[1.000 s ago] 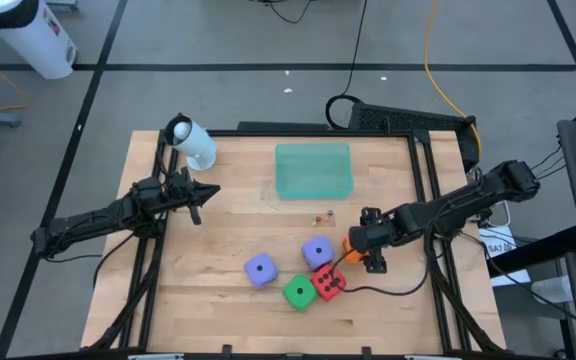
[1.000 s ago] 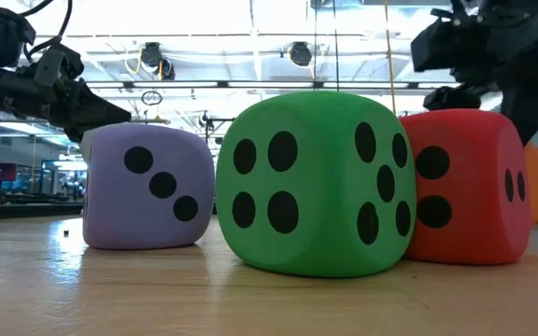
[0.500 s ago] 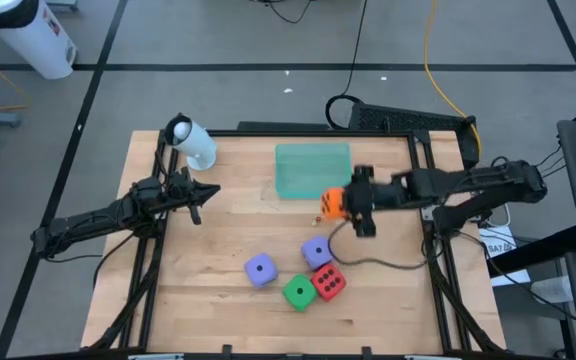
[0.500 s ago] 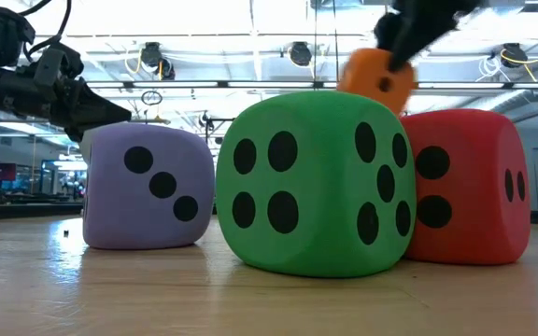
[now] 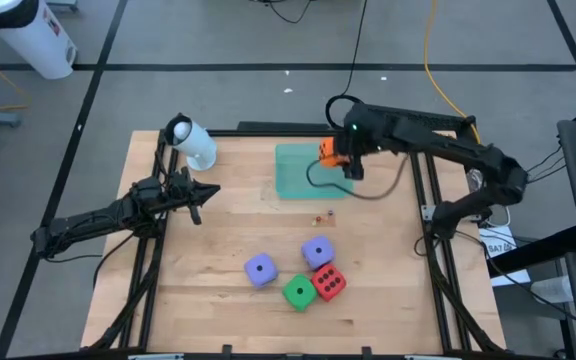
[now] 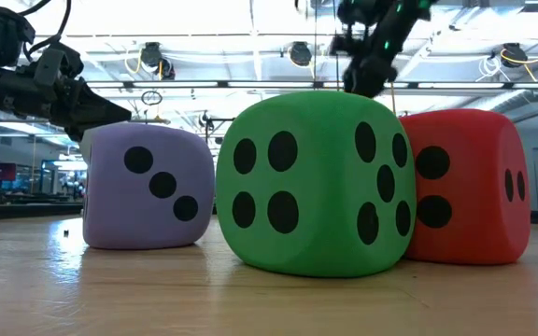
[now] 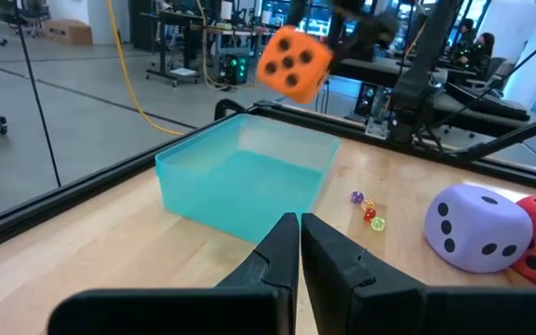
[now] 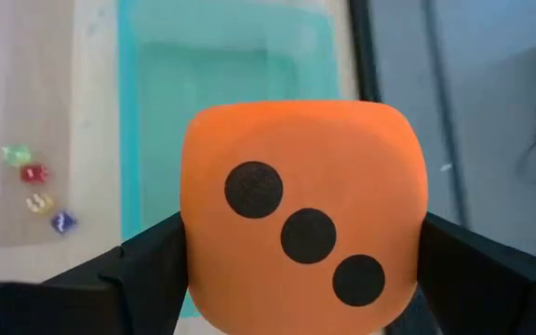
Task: Pick & Place Dice
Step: Put the big orange dice into the transparent blue bin, then put the big red dice into the transparent blue bin
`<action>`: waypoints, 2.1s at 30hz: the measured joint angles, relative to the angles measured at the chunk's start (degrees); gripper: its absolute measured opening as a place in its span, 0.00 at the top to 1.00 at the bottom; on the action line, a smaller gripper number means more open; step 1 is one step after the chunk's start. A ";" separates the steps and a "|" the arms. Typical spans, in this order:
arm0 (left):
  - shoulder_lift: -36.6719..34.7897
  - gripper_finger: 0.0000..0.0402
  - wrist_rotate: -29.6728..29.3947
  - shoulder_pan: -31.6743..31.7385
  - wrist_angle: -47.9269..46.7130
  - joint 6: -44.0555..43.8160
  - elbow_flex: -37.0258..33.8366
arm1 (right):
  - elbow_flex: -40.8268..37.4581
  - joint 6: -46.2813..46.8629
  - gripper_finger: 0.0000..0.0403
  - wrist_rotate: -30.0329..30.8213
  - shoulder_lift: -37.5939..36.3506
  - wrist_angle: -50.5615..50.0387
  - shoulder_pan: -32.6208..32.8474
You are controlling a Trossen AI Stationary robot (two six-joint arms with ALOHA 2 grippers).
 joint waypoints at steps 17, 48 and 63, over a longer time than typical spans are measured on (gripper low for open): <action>0.00 0.94 0.01 0.01 -0.34 0.55 0.07 | -0.07 -4.79 0.15 1.63 16.20 2.68 -6.62; 0.00 0.94 0.07 -0.03 -0.43 0.51 0.09 | -0.11 -9.08 0.01 9.61 16.19 2.85 -5.56; 0.00 0.94 0.07 -0.03 -0.42 0.46 0.09 | -0.11 2.16 0.08 0.26 3.75 5.99 -1.73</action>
